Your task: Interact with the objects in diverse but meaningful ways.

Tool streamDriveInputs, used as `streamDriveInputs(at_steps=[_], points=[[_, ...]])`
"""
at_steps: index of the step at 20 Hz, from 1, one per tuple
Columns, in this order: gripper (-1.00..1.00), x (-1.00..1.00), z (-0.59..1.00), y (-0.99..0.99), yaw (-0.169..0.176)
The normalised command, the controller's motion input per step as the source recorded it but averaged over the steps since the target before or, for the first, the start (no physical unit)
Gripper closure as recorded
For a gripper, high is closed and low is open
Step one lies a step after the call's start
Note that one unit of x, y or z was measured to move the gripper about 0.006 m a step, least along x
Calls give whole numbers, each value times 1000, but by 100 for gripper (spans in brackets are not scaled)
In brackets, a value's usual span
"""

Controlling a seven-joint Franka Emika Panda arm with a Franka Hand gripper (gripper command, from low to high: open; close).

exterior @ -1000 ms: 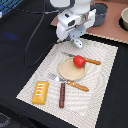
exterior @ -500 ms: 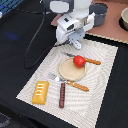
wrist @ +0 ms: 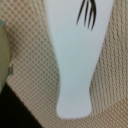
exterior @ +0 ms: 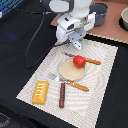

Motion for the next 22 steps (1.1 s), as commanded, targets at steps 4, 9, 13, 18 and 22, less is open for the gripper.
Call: streamDriveInputs(at_steps=[4,9,13,18,22], points=[[-100,-182,1000,1,0],[-100,-122,935,-52,0],[-100,-19,654,-158,0],[-100,108,326,-270,0],[-100,36,86,-166,5]])
